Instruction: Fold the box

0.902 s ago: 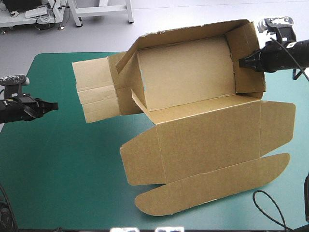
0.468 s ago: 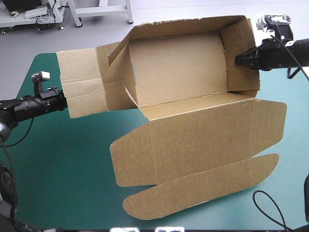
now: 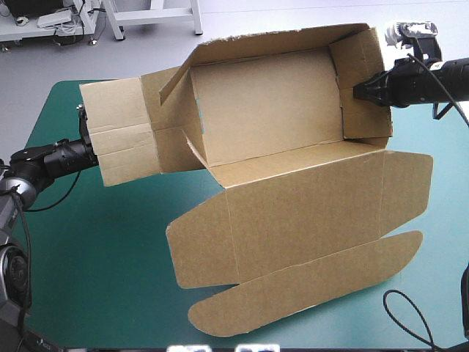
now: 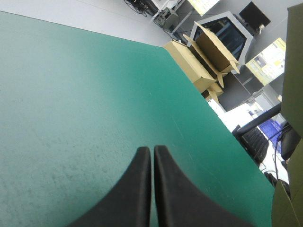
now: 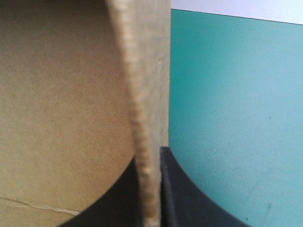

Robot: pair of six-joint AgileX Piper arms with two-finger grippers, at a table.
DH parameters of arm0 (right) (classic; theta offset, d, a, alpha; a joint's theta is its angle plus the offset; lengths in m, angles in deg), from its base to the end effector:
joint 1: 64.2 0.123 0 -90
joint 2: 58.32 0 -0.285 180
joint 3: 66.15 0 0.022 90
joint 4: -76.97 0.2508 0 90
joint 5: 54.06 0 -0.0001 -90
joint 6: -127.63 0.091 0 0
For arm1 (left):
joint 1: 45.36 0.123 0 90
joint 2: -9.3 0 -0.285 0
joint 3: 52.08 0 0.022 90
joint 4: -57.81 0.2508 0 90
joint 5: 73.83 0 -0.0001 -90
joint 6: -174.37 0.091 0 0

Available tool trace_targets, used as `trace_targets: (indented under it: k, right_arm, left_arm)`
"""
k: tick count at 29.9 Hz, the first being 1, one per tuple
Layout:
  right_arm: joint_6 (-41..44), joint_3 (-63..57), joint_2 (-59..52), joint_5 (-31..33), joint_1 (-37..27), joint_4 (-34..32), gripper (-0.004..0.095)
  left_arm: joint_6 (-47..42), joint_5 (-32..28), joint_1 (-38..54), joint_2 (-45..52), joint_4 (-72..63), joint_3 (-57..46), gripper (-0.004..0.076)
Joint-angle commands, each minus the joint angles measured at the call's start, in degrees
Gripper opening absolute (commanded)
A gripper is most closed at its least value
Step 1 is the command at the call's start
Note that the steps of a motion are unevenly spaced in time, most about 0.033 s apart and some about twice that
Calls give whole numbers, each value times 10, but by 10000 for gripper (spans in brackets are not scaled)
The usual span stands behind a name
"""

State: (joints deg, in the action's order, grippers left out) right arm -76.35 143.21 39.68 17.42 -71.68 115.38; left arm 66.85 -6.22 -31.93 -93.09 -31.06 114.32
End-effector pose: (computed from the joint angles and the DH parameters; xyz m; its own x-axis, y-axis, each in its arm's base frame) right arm 0.3210 0.0119 0.4646 -0.6447 -0.0547 -0.7625 -0.4207 0.8582 0.2941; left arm 0.3372 -0.0060 0.2946 -0.6284 -0.2486 -0.7371 0.5599 0.5132 -0.6505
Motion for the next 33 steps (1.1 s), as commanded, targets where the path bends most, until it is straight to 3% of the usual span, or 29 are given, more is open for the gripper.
trace_targets:
  k: [1, 12, 19, 33]
  right_arm:
    - [2, 12, -26, 2, 0, 21, -18]
    - [-5, -12, -10, 1, 0, 19, -18]
    - [-4, -12, -10, 0, 0, -15, -17]
    - [1, -12, -10, -4, 0, -21, -16]
  left_arm:
    - [-21, 67, -3, 35, -47, 14, 6]
    - [-56, 67, -81, 113, -10, 14, 6]
    - [-73, 67, -104, 154, -51, 14, 6]
    - [-104, 67, -175, 183, -59, 22, 6]
